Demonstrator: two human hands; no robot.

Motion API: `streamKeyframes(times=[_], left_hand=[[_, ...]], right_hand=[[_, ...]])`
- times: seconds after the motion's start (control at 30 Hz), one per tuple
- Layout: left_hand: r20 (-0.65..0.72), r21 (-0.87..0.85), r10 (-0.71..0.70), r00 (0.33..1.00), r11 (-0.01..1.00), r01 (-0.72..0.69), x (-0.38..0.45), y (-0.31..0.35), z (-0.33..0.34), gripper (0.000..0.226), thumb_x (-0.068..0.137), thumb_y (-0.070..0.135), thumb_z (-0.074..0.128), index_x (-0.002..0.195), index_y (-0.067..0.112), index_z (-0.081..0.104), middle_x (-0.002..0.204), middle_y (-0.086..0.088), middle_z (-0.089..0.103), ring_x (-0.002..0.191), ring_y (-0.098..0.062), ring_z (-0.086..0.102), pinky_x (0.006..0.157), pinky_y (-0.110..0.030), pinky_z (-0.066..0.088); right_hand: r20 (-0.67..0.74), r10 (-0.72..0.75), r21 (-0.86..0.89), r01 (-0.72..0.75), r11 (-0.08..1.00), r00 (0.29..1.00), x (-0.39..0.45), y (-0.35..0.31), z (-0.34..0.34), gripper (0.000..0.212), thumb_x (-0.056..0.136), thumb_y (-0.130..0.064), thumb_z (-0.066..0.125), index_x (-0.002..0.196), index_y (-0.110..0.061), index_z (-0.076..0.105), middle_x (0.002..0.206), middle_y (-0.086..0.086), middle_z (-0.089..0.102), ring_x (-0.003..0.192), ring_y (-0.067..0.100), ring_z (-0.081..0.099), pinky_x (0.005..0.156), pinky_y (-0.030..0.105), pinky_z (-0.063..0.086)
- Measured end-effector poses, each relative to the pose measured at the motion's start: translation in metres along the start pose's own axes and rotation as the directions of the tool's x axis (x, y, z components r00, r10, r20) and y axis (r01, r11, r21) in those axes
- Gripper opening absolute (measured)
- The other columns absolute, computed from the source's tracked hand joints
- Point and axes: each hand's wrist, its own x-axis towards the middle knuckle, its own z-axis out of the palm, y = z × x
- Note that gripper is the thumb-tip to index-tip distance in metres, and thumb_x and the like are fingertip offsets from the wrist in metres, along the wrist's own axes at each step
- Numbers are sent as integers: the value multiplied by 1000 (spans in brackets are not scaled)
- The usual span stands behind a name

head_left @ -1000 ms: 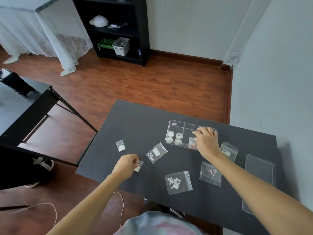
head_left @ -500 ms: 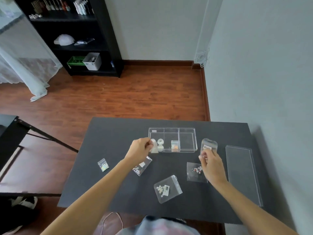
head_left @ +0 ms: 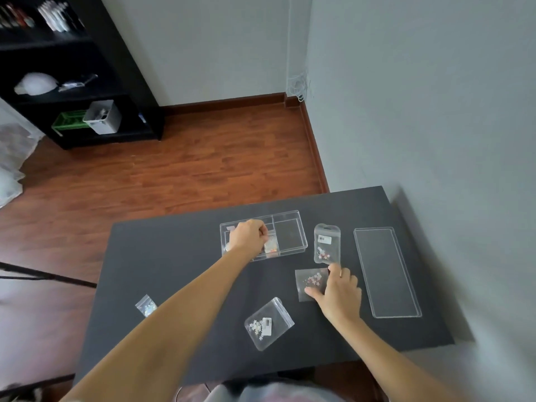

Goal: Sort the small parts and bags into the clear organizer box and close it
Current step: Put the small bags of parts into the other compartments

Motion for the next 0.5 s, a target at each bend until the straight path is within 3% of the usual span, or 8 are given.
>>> streamKeyframes(times=[0.2, 0.5], left_hand=[[0, 179, 4, 1000, 984, -4, 8, 3, 11, 17, 87, 7, 56, 88, 19, 68, 94, -2, 74, 102, -25, 59, 99, -37, 31], [83, 543, 91, 992, 831, -121, 12, 3, 20, 33, 77, -2, 57, 95, 23, 68, 94, 0, 72, 106, -24, 54, 100, -37, 28]], right_hand=[[16, 97, -2, -97, 995, 995, 0, -6, 2, 71, 71, -53, 76, 121, -14, 45, 119, 7, 60, 112, 28, 54, 88, 41, 47], [45, 167, 63, -170, 983, 985, 0, -10, 3, 50, 73, -42, 79, 109, -17, 55, 109, 3, 70, 109, 28, 54, 92, 42, 41]])
